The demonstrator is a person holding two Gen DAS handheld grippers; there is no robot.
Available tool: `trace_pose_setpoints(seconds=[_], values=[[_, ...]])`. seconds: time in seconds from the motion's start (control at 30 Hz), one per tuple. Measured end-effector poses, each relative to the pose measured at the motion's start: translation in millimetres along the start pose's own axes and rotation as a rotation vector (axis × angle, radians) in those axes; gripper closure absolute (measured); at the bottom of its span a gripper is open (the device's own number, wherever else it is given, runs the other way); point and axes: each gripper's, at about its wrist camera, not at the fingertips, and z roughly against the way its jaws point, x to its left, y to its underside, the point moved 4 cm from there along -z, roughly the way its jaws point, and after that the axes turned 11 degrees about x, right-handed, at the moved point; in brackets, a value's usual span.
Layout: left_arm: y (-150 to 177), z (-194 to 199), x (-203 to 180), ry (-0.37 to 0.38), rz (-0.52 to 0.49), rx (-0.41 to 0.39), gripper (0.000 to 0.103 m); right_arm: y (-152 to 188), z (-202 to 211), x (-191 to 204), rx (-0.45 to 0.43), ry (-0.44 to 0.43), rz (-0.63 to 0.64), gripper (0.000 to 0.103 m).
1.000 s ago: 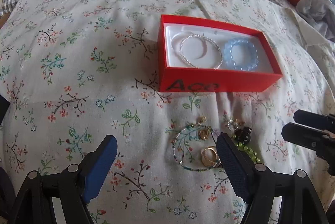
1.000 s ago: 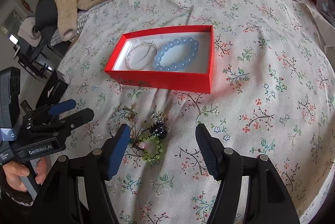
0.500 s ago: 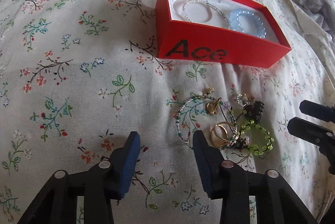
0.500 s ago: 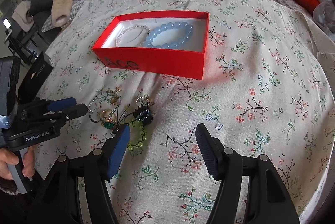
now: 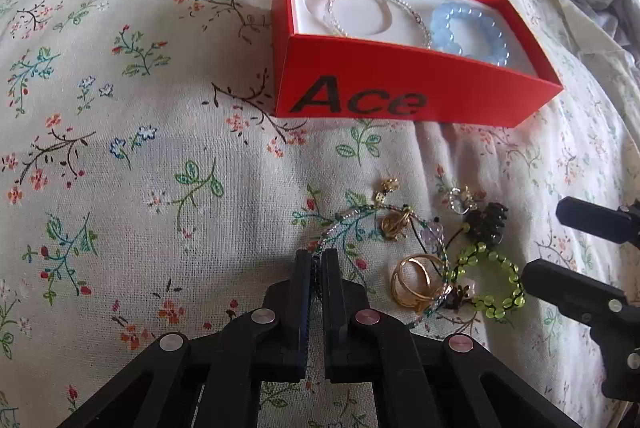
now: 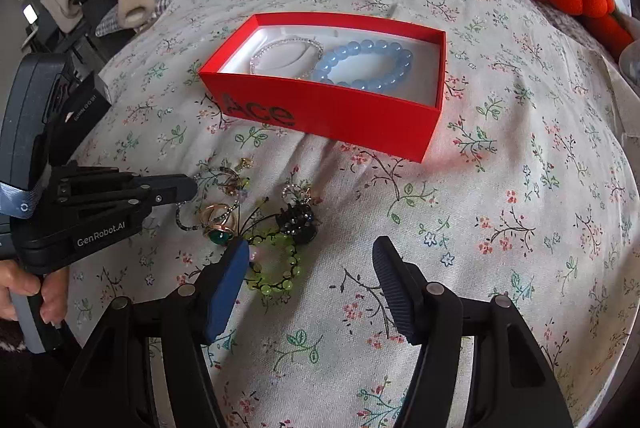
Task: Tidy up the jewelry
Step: 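Grasp the thin green-and-silver beaded bracelet with the left tool, then grasp the black hair clip with the right tool while the left tool holds the bracelet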
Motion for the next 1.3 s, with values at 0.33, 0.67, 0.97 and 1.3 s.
trace_pose_setpoints(seconds=[0.33, 0.67, 0.97, 1.3], values=[[-4, 26, -2, 0.026, -0.018, -0.070, 0.103, -7, -12, 10, 0.005, -0.021, 0.030, 0.061], [-1, 52, -6, 0.053, -0.027, -0.112, 0.103, -15, -22, 12, 0.020, -0.008, 0.033, 0.076], [-2, 69, -11, 0.086, -0.018, -0.134, 0.103, -19, -11, 5, 0.018, -0.068, -0.029, 0.090], [3, 70, -14, 0.086, -0.003, -0.119, 0.103, -13, -4, 2, 0.033, -0.054, -0.051, 0.064]])
